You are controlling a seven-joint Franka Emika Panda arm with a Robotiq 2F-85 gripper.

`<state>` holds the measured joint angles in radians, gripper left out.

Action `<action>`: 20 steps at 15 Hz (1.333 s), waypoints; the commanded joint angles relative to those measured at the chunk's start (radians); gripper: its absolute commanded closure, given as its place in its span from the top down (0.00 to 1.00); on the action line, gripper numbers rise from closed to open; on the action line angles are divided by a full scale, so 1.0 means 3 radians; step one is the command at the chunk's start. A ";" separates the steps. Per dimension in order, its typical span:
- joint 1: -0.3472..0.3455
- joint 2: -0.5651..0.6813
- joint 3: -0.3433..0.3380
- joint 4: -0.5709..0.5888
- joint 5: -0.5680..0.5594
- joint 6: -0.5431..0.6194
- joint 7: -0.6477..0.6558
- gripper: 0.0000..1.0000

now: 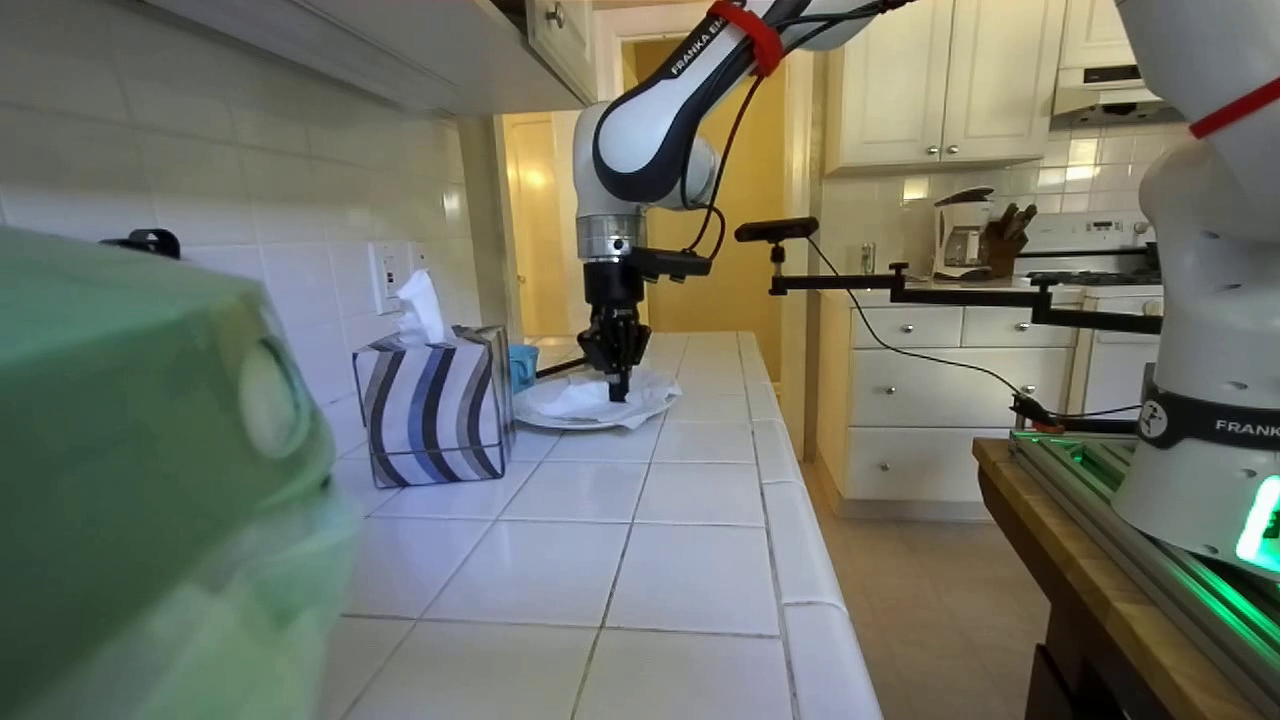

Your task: Use the tissue to wipe the plate

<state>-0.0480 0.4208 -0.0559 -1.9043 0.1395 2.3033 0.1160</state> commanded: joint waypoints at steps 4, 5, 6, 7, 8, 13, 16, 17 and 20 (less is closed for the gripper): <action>-0.0021 0.0155 -0.0002 0.0145 -0.0024 0.0211 0.0003 0.00; -0.0021 0.0174 0.0019 0.0165 -0.0004 0.0242 -0.0013 0.00; -0.0004 0.0192 0.0036 0.0182 -0.0009 0.0297 -0.0015 0.00; 0.0005 0.0205 0.0059 0.0197 -0.0002 0.0316 -0.0020 0.00; 0.0017 0.0211 0.0092 0.0200 0.0007 0.0360 -0.0038 0.00; 0.0088 0.0138 0.0233 0.0118 0.0037 0.0393 -0.0087 0.00; 0.0101 0.0043 0.0231 0.0031 0.0016 0.0281 -0.0039 0.00; 0.0108 0.0005 0.0201 -0.0004 -0.0009 0.0235 0.0009 0.00; 0.0125 -0.0096 0.0064 -0.0069 -0.0097 -0.0060 0.0192 0.00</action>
<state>-0.0165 0.4378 -0.0085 -1.8858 0.1377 2.3437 0.1242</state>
